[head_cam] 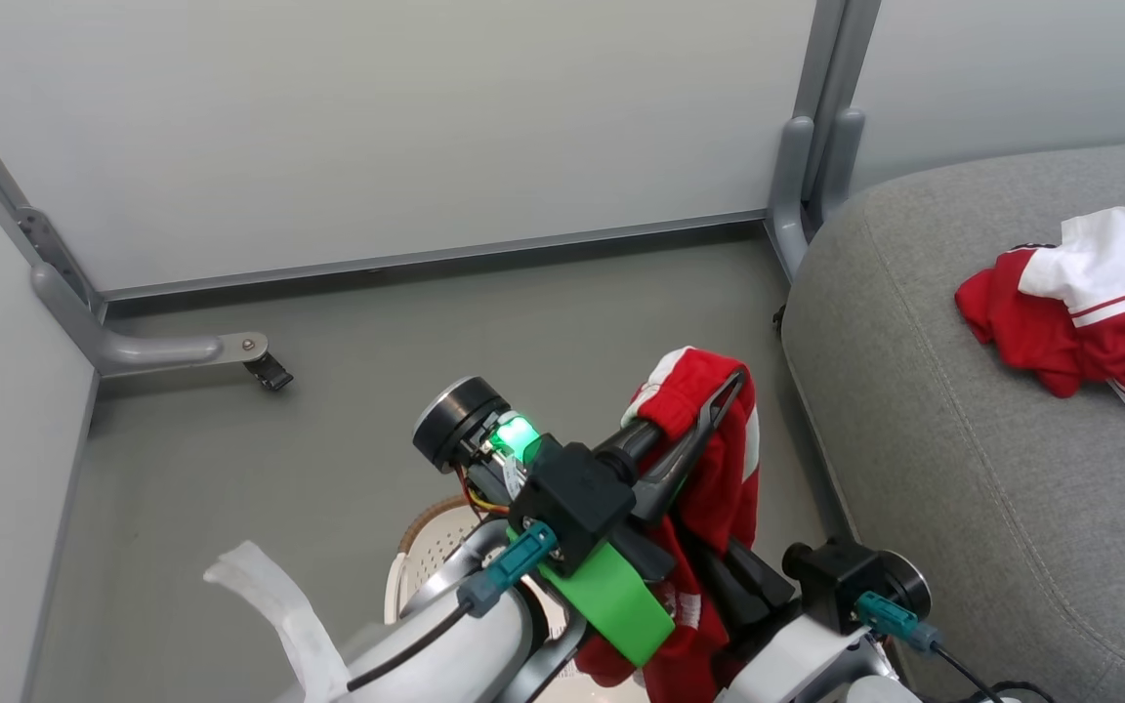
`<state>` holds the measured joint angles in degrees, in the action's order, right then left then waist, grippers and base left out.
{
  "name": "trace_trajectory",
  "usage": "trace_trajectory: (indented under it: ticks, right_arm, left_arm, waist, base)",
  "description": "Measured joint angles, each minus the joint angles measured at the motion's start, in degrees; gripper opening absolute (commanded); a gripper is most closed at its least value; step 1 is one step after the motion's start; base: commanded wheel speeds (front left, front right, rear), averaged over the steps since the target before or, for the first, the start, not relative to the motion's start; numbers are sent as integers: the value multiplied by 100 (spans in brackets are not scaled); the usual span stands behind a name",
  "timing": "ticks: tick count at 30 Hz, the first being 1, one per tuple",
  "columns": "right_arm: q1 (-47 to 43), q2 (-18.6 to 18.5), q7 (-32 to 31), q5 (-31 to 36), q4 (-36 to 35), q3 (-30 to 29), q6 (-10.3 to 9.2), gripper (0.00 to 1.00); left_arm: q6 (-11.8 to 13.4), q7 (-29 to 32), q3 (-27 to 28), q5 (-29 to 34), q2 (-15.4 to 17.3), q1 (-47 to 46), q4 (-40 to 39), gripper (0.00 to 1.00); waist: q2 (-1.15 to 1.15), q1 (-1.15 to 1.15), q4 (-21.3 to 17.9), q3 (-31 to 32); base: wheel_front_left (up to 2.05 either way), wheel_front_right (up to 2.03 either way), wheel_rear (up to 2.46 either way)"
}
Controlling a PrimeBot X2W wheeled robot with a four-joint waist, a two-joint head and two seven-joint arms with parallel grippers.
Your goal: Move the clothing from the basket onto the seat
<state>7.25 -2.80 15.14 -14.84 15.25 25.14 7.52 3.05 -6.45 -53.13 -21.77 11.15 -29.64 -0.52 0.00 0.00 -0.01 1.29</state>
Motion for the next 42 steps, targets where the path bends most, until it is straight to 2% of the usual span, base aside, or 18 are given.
trace_trajectory:
  ticks: [9, 10, 11, 12, 13, 21, 28, 36, 42]
  right_arm:
    - [-31, 1, -1, -172, -119, -111, 0, 0]
    - [-31, 1, 0, -216, -168, -159, 0, 0]
    - [-32, 0, -1, -245, -204, -187, 0, 0]
    - [-34, 0, -1, -272, -253, -226, 0, 0]
    - [-35, 1, -1, -320, -301, -263, 0, 0]
    - [46, 1, -1, -526, -727, -694, 0, 0]
    - [70, 2, -1, -530, -1123, -1306, 0, 0]
    - [55, -2, -1, -593, -1429, -2030, 0, 0]
    - [12, -3, -1, -575, -1599, -2304, 0, 0]
  left_arm:
    - [24, -3, -32, -103, 60, 144, 162, 0]
    - [24, -19, -38, -111, 67, 163, 178, 26]
    - [24, -21, -45, -116, 75, 174, 194, 36]
    - [31, -26, -49, -123, 88, 186, 218, 92]
    - [47, -40, -53, -129, 96, 208, 245, 100]
    - [105, -137, -40, -235, 176, 387, 422, 100]
    - [98, -258, -46, -335, 334, 644, 509, 100]
    - [258, -376, 88, -367, 621, 844, 461, 100]
    - [307, -425, 142, -313, 812, 845, 365, 100]
  waist:
    - [0, 0, 21, -34]
    - [0, 0, 21, -39]
    - [0, 0, 22, -44]
    - [0, 0, 22, -49]
    - [0, 0, 22, -55]
    - [0, 0, -34, -128]
    - [0, 0, -232, -212]
    - [0, 0, -703, -424]
    - [0, 0, -1180, -648]
  base:
    - [0, 0, 0]
    - [0, 0, 0]
    - [0, 0, 0]
    - [0, 0, 0]
    - [0, 0, 0]
    - [0, 0, 0]
    - [0, 0, 0]
    - [0, 0, 0]
    - [0, 0, 0]
